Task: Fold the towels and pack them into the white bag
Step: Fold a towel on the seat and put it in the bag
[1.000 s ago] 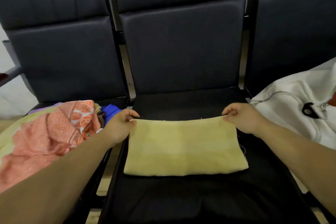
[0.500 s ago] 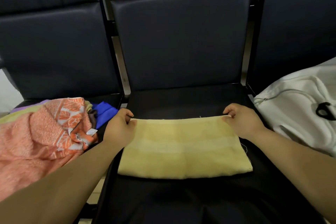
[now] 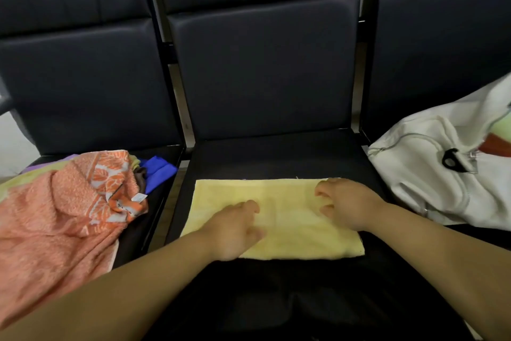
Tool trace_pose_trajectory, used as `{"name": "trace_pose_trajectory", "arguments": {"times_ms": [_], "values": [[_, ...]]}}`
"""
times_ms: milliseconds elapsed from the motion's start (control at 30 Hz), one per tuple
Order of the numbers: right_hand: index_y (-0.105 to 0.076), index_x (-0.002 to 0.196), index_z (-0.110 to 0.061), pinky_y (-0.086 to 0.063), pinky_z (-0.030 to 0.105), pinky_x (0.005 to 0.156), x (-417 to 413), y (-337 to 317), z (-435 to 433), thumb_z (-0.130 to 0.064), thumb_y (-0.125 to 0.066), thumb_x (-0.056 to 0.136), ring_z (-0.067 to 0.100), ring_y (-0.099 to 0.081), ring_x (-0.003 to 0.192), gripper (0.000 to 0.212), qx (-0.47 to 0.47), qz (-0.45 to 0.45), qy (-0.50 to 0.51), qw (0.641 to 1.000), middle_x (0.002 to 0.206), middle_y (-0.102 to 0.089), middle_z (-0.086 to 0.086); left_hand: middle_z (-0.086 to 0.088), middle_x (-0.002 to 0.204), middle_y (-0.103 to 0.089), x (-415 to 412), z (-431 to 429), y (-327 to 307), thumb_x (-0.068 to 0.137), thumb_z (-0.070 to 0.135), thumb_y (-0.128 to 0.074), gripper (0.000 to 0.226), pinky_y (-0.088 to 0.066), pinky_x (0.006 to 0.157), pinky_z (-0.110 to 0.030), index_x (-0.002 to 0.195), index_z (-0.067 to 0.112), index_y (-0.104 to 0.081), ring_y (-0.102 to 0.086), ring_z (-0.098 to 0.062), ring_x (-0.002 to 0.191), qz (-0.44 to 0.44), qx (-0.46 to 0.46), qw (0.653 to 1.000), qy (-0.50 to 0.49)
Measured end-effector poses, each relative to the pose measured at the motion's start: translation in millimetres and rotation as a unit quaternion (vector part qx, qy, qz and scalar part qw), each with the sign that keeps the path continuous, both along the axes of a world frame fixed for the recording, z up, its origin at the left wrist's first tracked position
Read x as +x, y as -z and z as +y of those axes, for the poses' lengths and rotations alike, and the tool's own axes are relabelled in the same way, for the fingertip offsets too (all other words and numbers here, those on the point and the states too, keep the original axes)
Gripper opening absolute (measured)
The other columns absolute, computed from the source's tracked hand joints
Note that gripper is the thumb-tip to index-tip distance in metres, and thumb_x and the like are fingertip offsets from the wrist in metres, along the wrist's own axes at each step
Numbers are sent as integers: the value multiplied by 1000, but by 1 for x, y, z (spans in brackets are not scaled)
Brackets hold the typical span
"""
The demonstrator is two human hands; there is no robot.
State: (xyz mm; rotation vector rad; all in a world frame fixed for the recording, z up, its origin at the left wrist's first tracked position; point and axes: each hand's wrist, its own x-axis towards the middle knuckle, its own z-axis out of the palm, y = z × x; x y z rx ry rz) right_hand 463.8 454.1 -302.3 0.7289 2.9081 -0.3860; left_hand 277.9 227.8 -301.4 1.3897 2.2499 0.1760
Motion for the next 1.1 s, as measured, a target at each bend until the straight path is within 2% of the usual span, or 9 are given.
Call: {"name": "trace_pose_trajectory", "arguments": {"times_ms": [100,233,300,367,500,633,900,967,1100], "values": [[-57,129,-33,-46,29,90,11,-4,-13,-43,-62,91,15,-55,109,39,-14,-56,-31,998,112,-49,-12,4,151,-37,-6,11,2,91,69,-44,67,-26,116,-43,145,31,-36,-32,-24,140,147,-56,986,54],[-62,125,-39,-48,33,95,26,-1,-39,-53,-64,88,14,-55,112,40,-41,-96,-74,992,115,-53,-13,1,169,5,-9,14,9,95,65,-41,67,6,123,-58,155,48,-15,14,-32,154,168,-77,982,37],[-63,124,-40,-48,33,96,30,0,-43,-56,-65,86,13,-54,112,41,-39,-72,-77,994,113,-55,-15,-4,166,-1,-4,8,5,97,60,-44,64,4,124,-56,154,48,-19,7,-33,153,198,-43,979,21],[-63,125,-41,-46,31,97,35,-1,-43,-56,-66,86,11,-51,110,42,-33,-38,-83,995,110,-54,-19,-1,160,-18,7,4,-1,97,57,-48,61,-10,124,-49,153,42,-30,-12,-27,149,189,19,982,16],[-61,128,-41,-41,28,104,52,-1,-44,-54,-68,87,6,-46,117,44,-67,-12,-98,993,122,-57,-22,18,121,-48,55,-9,-6,94,50,-63,44,-42,106,-28,135,35,-59,-50,-5,115,-58,97,993,34],[-58,134,-40,-40,28,107,67,-1,-51,-56,-67,88,3,-47,124,49,-70,-17,-94,993,132,-57,-23,16,111,-53,90,-30,11,94,55,-61,42,-45,93,-25,131,35,-62,-51,-7,105,-45,87,987,129],[-63,129,-41,-44,11,95,101,-3,-81,-46,-79,83,-8,-58,109,49,-202,33,-31,978,117,-64,-25,23,113,-61,83,-65,0,99,30,-63,29,-48,100,-26,127,34,-68,-58,-1,106,-46,107,991,64],[-62,128,-43,-44,8,92,106,-1,-88,-44,-81,82,-9,-58,106,50,-214,57,-23,975,114,-65,-24,23,112,-67,81,-73,-5,98,26,-66,29,-50,100,-26,125,35,-69,-62,1,106,-94,111,989,42],[-65,122,-42,-51,20,94,109,-4,-102,-36,-81,85,-1,-62,102,41,-210,103,-4,972,110,-67,-18,8,103,-76,78,-85,-22,94,18,-71,27,-55,95,-29,118,31,-72,-71,-9,99,-221,126,967,-11]]}}
